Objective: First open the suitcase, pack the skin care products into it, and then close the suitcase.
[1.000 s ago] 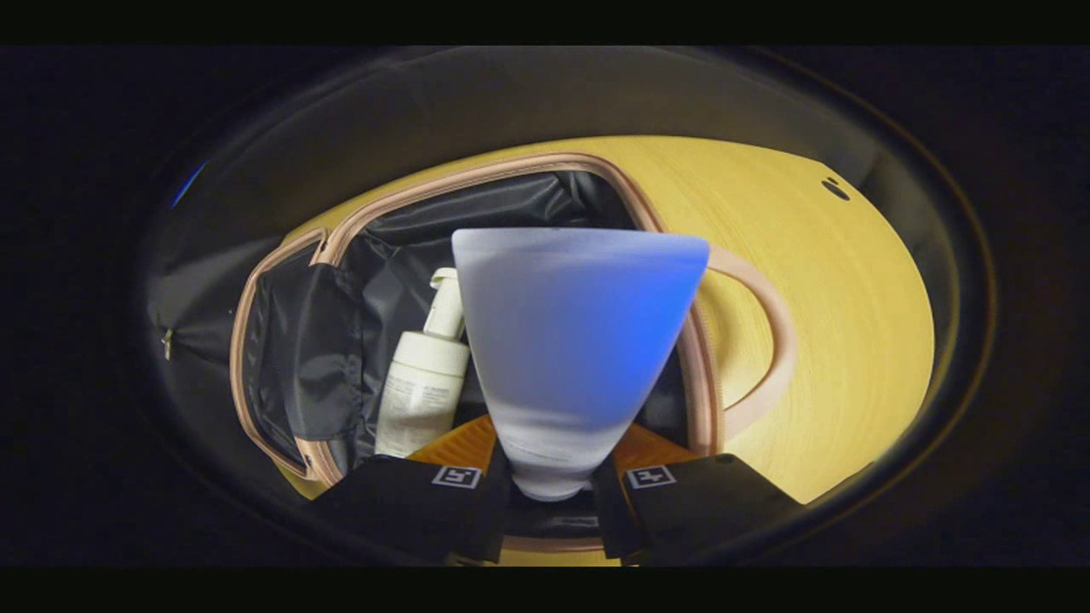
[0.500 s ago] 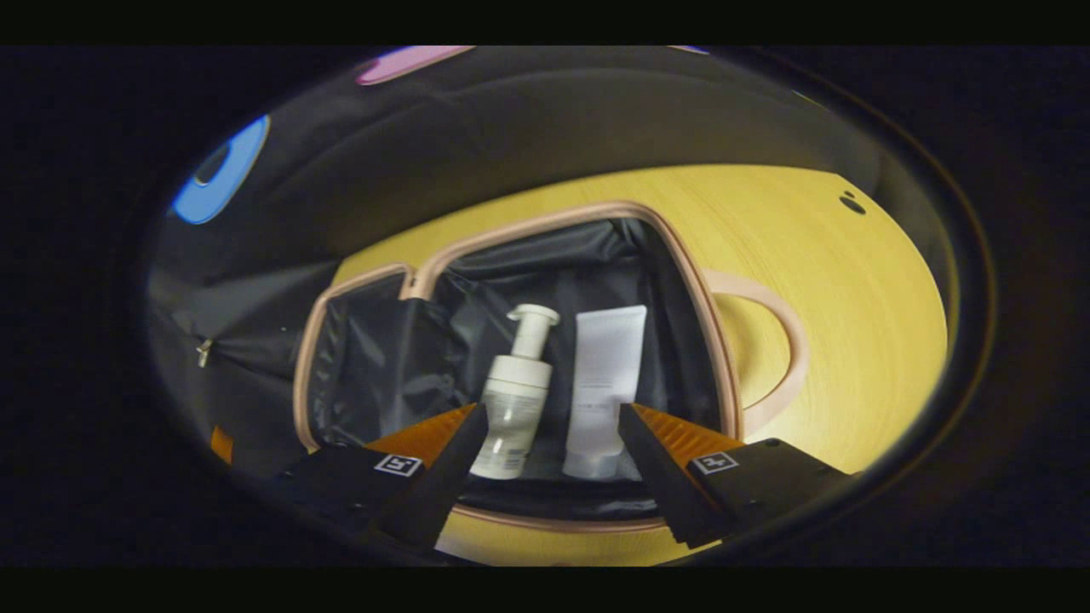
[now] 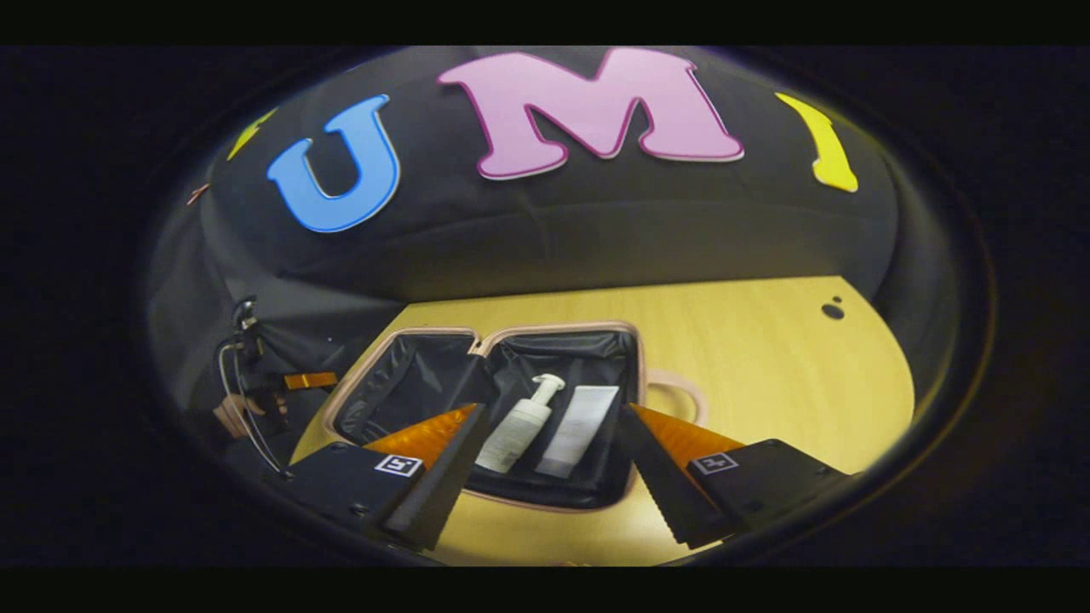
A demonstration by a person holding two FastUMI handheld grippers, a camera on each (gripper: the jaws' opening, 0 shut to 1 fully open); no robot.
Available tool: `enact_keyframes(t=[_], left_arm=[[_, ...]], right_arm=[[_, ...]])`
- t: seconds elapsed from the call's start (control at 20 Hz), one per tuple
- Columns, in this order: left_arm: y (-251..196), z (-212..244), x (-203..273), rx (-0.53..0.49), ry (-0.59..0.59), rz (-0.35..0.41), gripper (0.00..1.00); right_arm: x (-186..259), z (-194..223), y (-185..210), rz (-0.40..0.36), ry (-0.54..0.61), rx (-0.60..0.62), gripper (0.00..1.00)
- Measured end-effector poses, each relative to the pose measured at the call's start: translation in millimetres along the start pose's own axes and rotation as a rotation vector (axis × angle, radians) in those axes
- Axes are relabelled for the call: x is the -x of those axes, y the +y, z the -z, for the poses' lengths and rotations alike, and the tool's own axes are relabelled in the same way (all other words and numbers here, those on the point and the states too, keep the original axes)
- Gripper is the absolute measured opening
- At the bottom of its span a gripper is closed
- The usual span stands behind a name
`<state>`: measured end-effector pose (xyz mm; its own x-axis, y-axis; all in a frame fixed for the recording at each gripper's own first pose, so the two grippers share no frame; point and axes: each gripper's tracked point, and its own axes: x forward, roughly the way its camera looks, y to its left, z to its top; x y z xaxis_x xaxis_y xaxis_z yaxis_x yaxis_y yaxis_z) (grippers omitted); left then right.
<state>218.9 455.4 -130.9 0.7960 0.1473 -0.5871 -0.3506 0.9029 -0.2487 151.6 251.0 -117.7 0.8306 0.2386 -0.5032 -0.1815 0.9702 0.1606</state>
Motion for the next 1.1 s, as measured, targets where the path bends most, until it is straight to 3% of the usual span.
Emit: enact_keyframes(t=[0.15,0.4,0.45,0.65,0.8,1.1], left_arm=[[7.8,11.0,-27.2,0.031,0.096,0.000,0.92],[3.5,23.6,-52.9,-0.029,0.192,-0.012,0.89],[1.2,22.4,-54.4,-0.043,0.185,-0.001,0.72],[-5.2,27.8,-55.5,-0.061,0.228,0.018,0.54],[-8.8,25.2,-56.3,-0.014,0.199,0.002,0.29],[-14.0,-9.4,-27.8,-0.049,0.041,-0.064,0.12]], right_arm=[[26.3,9.4,-24.4,0.039,-0.007,0.043,0.98],[53.4,56.6,-55.3,0.089,0.092,0.006,0.98],[55.1,63.8,-59.5,0.097,0.106,0.002,0.98],[54.7,71.7,-70.0,0.107,0.128,-0.009,0.98],[50.7,65.9,-70.0,0.092,0.114,-0.020,0.98],[47.8,57.3,-75.1,0.074,0.086,0.002,0.98]])
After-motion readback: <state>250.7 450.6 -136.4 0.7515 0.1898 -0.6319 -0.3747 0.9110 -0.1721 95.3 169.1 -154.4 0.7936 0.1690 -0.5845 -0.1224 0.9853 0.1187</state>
